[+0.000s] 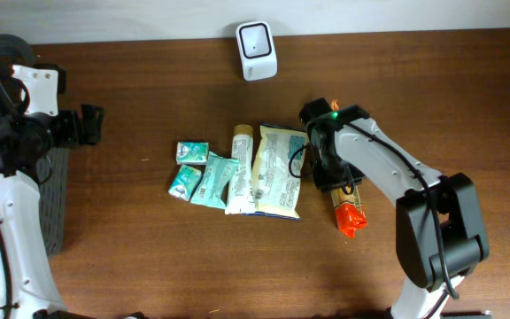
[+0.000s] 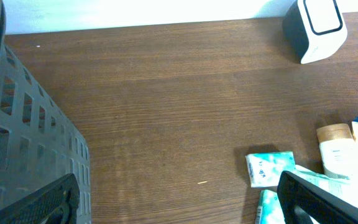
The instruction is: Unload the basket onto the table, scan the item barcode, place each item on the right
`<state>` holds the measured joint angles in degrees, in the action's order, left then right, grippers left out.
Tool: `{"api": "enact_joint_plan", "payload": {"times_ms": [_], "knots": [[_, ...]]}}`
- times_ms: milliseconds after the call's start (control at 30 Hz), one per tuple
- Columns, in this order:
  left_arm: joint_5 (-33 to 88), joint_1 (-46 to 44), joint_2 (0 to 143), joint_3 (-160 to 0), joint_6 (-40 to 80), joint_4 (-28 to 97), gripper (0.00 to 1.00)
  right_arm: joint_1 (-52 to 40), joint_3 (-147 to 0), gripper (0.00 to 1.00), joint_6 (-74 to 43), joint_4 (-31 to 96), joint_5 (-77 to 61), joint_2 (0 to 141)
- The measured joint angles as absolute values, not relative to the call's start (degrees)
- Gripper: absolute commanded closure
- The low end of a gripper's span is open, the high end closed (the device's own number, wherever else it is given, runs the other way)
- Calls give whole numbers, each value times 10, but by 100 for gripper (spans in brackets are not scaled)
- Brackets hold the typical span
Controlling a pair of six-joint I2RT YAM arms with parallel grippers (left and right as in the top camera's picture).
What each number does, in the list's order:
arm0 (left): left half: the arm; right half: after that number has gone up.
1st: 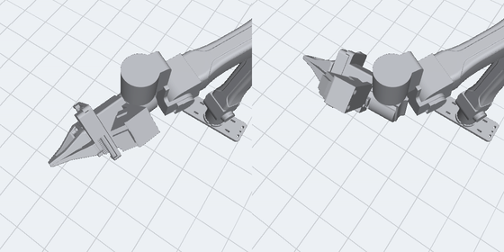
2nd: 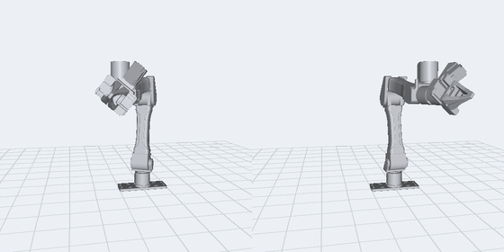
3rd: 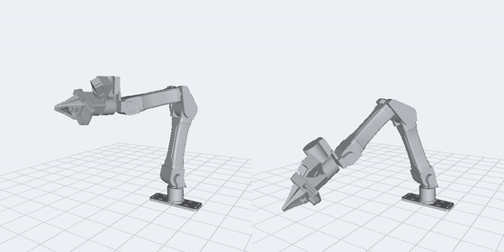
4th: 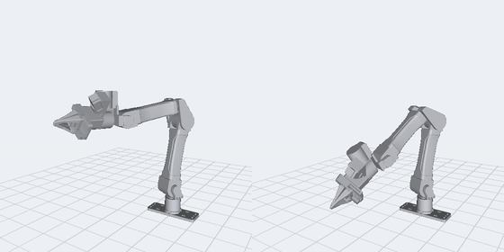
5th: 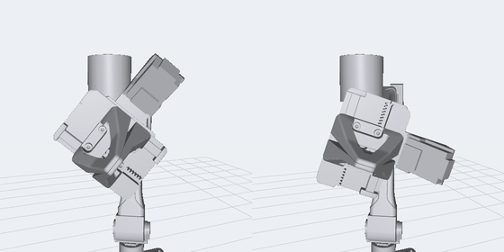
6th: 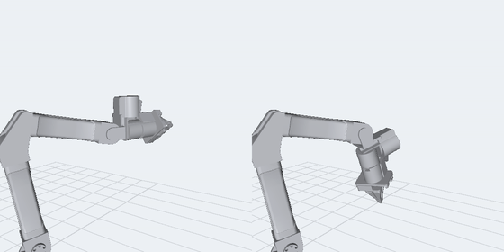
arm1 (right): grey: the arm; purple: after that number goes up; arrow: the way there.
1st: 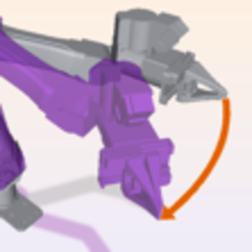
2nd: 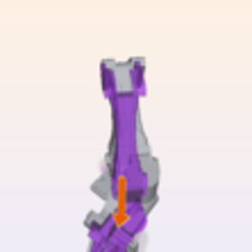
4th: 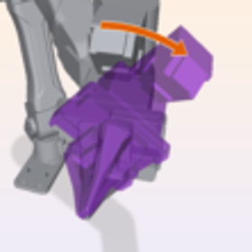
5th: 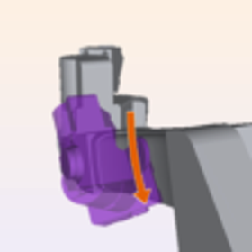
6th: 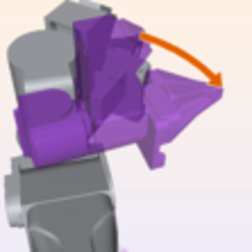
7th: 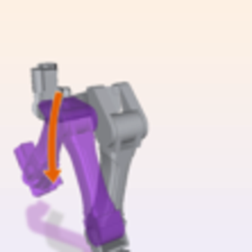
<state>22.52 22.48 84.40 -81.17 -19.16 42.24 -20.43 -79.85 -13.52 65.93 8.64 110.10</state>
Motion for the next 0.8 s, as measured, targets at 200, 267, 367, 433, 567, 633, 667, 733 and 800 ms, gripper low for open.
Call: {"api": "enact_joint_plan", "payload": {"times_ms": [200, 267, 367, 433, 567, 633, 667, 733, 800], "knots": [[225, 225, 844, -812, -192, 422, 1, -176, -913, 37, -135, 736, 48, 1001], [225, 225, 844, -812, -192, 421, 1, -175, -930, 25, -136, 745, 36, 907], [225, 225, 844, -812, -192, 422, 1, -161, -932, 25, -135, 770, 21, 783], [225, 225, 844, -812, -192, 422, 1, -132, -919, 23, -135, 772, 3, 789], [225, 225, 844, -812, -192, 421, 1, -114, -779, 14, -136, 687, -30, 846], [225, 225, 844, -812, -192, 421, 1, -114, -721, 14, -136, 629, -43, 854], [225, 225, 844, -812, -192, 421, 1, -114, -689, 14, -136, 604, -47, 862], [225, 225, 844, -812, -192, 422, 1, -114, -664, 14, -136, 582, -53, 879], [225, 225, 844, -812, -192, 422, 1, -114, -651, 14, -136, 552, -64, 910]]}}
